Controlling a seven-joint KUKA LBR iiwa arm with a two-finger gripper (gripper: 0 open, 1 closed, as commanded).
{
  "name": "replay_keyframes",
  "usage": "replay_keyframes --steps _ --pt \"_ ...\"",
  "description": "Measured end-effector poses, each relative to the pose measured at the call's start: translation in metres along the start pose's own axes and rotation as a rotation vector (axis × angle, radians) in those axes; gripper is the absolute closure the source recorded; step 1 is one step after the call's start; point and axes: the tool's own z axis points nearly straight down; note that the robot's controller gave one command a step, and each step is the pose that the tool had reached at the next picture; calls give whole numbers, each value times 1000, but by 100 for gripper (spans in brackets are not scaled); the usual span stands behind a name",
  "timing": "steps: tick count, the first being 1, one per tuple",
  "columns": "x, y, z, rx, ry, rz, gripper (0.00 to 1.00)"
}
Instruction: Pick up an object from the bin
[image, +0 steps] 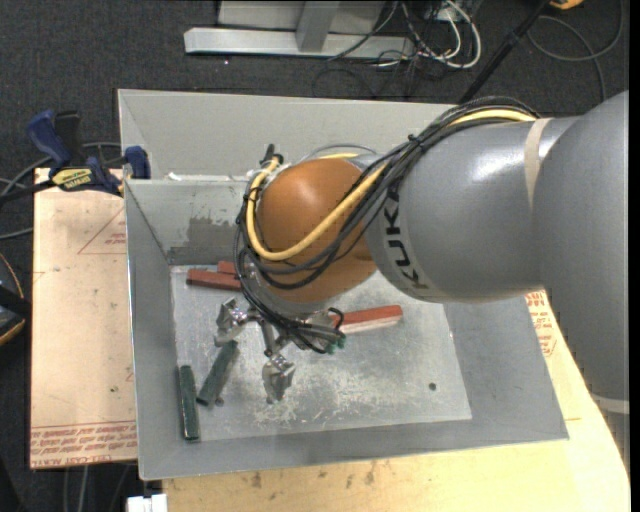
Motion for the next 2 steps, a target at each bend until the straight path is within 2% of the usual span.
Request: replay_keyframes --steps 1,2 --pt "-30 13 17 0 -2 -111 0" --pt "-24 14 53 0 0 -303 0"
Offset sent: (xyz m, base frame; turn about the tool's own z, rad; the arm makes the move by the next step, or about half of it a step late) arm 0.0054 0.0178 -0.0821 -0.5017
